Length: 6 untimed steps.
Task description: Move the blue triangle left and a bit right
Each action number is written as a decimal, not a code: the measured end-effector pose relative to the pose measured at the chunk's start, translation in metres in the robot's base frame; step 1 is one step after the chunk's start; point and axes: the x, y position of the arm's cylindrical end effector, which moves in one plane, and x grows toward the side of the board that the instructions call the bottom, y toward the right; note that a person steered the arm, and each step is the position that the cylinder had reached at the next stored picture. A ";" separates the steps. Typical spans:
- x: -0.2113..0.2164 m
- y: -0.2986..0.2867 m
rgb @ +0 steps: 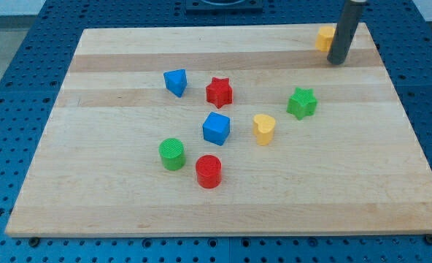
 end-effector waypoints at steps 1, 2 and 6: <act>0.020 -0.062; 0.026 -0.170; 0.079 -0.351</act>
